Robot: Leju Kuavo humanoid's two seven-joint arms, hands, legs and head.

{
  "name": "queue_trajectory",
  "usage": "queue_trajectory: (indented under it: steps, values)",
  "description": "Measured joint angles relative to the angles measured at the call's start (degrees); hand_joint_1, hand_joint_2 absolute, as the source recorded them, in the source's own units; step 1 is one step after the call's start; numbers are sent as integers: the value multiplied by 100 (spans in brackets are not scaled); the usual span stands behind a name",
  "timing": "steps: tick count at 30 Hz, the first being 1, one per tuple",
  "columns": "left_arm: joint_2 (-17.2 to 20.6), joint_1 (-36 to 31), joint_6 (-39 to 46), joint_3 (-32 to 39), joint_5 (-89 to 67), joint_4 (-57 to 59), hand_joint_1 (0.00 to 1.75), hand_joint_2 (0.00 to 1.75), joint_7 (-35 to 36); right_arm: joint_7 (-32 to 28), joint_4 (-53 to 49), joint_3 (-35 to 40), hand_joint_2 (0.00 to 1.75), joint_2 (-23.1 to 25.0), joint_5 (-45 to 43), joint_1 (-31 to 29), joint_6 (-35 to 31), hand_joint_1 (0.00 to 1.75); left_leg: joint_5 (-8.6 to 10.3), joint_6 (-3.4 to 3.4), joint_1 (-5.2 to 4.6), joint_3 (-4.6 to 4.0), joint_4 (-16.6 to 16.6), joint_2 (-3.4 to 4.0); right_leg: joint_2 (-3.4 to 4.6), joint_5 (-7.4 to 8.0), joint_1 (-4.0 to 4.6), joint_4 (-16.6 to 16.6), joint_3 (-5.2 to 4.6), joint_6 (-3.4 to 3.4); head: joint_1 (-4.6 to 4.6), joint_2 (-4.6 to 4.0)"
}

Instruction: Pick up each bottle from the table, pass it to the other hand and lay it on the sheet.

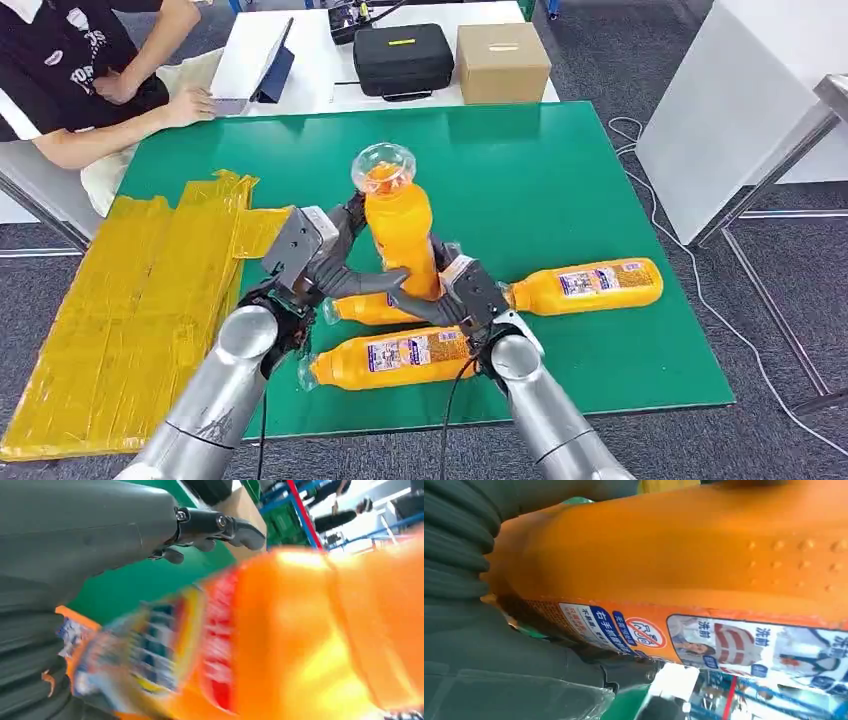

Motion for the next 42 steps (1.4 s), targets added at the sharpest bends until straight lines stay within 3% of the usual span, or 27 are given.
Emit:
queue_trajectory:
  steps: [14, 34, 35, 36, 37, 39, 42]
  values:
    - [-46, 20, 19, -459, 317, -85, 0, 175, 118, -55, 485, 337, 175, 11, 2, -188, -140, 175, 0, 0, -1, -1, 0, 0, 0, 0, -1, 0, -1, 0, 0, 2]
    - [-46, 43, 120, -501, 420, -155, 0, 175, 168, -52, 606, 453, 175, 11, -28, -229, -203, 175, 0, 0, -1, -2, 0, 0, 0, 0, -1, 0, -1, 0, 0, 0]
    - [-46, 44, 120, -501, 420, -155, 26, 175, 168, -52, 606, 453, 175, 11, -28, -229, -203, 175, 0, 0, -1, -2, 0, 0, 0, 0, -1, 0, 0, 0, 0, 0]
    - [-46, 45, 120, -501, 420, -155, 136, 175, 168, -52, 606, 453, 175, 11, -28, -229, -203, 175, 0, 0, -1, -2, 0, 0, 0, 0, -1, 0, 0, 0, 0, 0]
    - [-46, 47, 122, -501, 422, -155, 159, 175, 168, -52, 608, 453, 175, 11, -28, -229, -203, 175, 0, 0, -1, -2, 0, 0, 0, 0, -1, 0, 0, 0, 0, 0]
    - [-44, 61, 129, -501, 431, -166, 173, 175, 168, -50, 617, 457, 175, 11, -33, -230, -210, 175, 0, 0, -1, -2, 0, 0, 0, 0, -1, 0, 0, 0, 0, 0]
    - [-35, 96, 146, -501, 446, -186, 175, 175, 166, -50, 623, 477, 175, 11, -39, -229, -214, 175, 0, 0, -1, -2, 0, 0, 0, 0, 0, 0, -1, 0, 0, 2]
